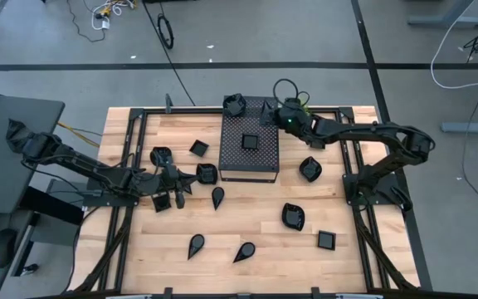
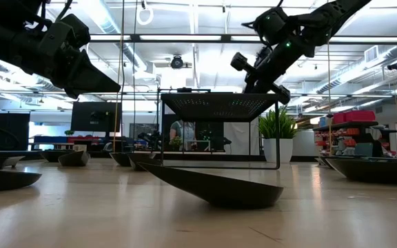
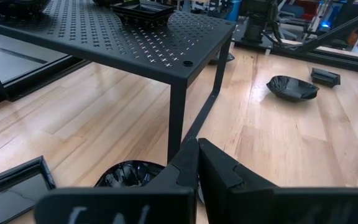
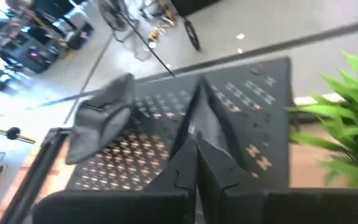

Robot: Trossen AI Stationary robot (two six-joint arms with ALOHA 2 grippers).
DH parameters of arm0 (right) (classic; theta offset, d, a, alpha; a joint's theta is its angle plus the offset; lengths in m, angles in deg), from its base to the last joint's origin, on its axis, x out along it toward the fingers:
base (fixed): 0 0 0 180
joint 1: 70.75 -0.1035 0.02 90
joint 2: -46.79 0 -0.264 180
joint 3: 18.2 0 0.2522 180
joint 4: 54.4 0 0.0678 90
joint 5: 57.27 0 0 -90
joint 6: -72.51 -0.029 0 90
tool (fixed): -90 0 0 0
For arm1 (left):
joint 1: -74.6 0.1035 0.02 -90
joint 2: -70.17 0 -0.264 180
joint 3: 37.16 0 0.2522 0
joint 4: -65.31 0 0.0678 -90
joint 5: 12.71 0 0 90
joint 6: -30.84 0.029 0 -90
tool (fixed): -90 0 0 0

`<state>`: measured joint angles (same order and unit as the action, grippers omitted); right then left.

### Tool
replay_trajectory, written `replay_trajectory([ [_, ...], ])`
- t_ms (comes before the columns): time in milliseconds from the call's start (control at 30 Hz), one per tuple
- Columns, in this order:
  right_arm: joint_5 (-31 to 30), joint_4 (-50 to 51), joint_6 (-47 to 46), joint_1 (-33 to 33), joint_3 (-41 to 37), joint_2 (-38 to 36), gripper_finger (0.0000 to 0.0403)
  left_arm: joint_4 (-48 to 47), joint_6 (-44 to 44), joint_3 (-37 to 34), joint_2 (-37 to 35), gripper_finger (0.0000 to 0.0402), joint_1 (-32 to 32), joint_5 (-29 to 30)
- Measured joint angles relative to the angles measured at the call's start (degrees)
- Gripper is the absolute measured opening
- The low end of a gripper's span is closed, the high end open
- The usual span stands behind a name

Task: Pick & Place Mini shaped plates
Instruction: Stack the black drop-shaped plate on top of the black drop-shaped plates on the shelf

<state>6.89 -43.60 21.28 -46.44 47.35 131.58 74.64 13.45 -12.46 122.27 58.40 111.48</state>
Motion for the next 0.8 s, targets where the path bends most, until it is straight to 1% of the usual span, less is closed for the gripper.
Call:
replay_trajectory([
  [233,-0.53,3.41,1.09,-0.09,0.00,-0.57,0.0003,-0.31,0.00,0.00,0.00,0.0016,0.00,-0.02],
  [333,-0.55,2.76,4.18,-1.13,0.00,-0.57,0.0005,-0.31,0.00,0.00,0.00,0.0016,0.00,-0.02],
  [433,1.98,2.07,7.60,-2.13,0.00,-0.57,0.0005,-0.31,0.00,0.00,0.00,0.0016,0.00,0.00],
  [600,3.84,1.83,7.85,-1.69,0.00,0.43,0.0004,-0.31,0.00,0.00,0.00,0.0016,0.00,0.15],
  [700,6.30,0.76,8.17,-1.18,0.00,2.01,0.0004,-0.31,0.02,0.00,0.00,0.0016,0.00,0.34],
  [800,6.45,-0.10,8.88,-0.85,0.00,3.31,0.0004,-0.28,0.04,0.00,0.00,0.0016,0.02,0.55],
])
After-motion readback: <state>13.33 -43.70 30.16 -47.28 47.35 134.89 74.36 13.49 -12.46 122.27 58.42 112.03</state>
